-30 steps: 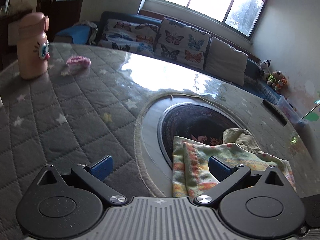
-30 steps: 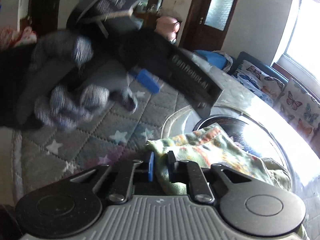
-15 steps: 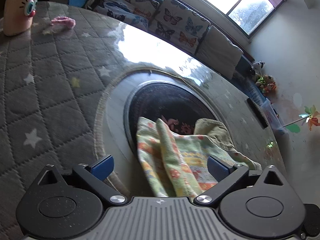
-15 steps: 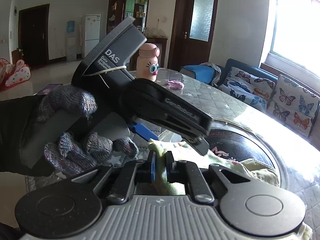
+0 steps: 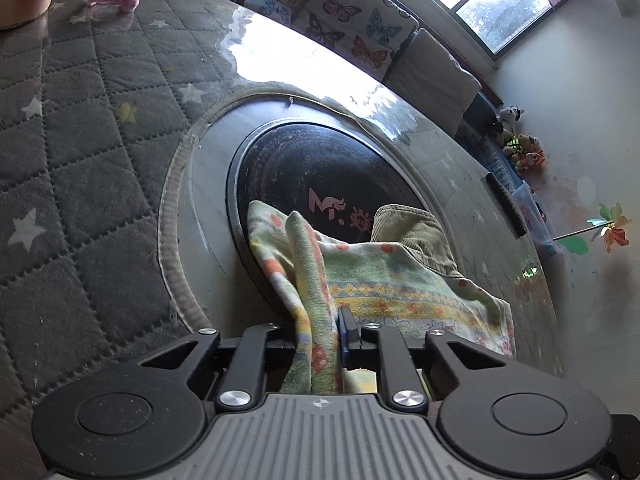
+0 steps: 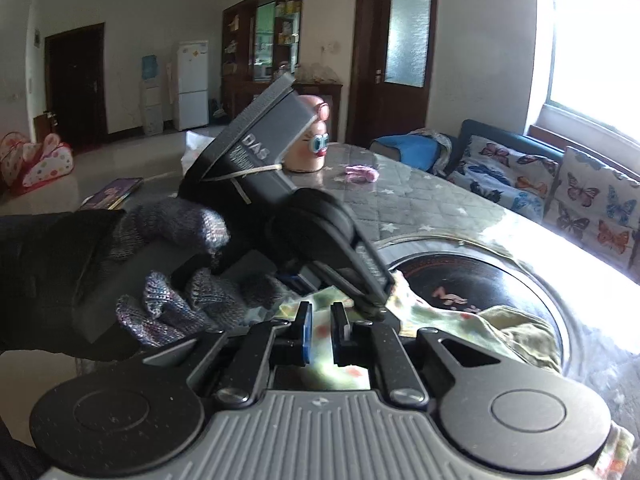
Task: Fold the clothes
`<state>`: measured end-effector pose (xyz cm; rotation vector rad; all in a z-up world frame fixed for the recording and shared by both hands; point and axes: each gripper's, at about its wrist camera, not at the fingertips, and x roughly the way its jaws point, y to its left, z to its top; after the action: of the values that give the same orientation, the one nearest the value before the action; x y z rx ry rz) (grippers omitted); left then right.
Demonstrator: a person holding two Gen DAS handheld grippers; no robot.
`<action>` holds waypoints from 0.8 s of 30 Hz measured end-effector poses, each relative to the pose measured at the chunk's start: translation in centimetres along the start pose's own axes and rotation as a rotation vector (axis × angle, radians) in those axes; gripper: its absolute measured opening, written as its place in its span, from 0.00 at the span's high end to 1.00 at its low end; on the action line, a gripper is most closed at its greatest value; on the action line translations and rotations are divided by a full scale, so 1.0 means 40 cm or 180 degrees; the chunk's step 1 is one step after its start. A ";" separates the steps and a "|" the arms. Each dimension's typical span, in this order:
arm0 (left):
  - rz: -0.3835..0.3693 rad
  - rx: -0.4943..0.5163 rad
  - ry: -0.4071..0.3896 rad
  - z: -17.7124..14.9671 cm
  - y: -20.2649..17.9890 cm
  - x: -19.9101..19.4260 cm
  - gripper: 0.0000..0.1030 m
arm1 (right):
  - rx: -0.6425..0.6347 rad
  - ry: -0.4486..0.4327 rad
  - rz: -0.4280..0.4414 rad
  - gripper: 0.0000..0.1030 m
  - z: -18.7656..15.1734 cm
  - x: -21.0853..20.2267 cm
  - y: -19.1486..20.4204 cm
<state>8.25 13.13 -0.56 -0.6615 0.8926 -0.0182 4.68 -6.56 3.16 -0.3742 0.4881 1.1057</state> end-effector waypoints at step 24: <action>0.0124 0.0150 -0.0059 -0.004 -0.024 0.000 0.83 | 0.1417 0.0288 -0.1567 0.84 -0.263 -0.168 -0.393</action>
<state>8.38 12.28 -0.14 -0.5993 0.8847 0.0017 14.64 -23.44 -1.21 -0.1379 0.6628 0.4851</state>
